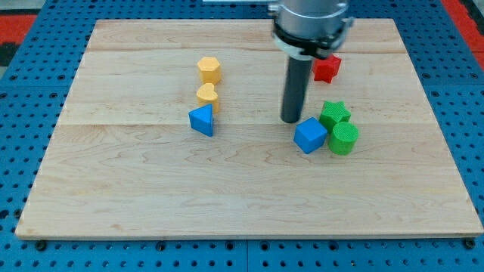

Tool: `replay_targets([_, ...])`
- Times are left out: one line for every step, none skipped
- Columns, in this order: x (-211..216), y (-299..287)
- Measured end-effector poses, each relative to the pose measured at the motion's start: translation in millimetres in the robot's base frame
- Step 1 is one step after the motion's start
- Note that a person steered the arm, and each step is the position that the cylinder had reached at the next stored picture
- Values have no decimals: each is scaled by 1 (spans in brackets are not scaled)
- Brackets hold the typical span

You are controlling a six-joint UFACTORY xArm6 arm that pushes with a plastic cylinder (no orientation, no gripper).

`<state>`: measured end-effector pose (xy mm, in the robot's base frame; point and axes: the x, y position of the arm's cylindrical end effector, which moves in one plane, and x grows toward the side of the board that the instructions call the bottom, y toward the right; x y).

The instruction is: Put the triangle on the left side of cube

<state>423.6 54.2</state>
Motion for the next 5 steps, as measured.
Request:
replay_targets([-37, -44])
replay_targets([-38, -82])
replay_targets([-17, -82])
replay_targets([27, -82])
replay_targets([85, -84])
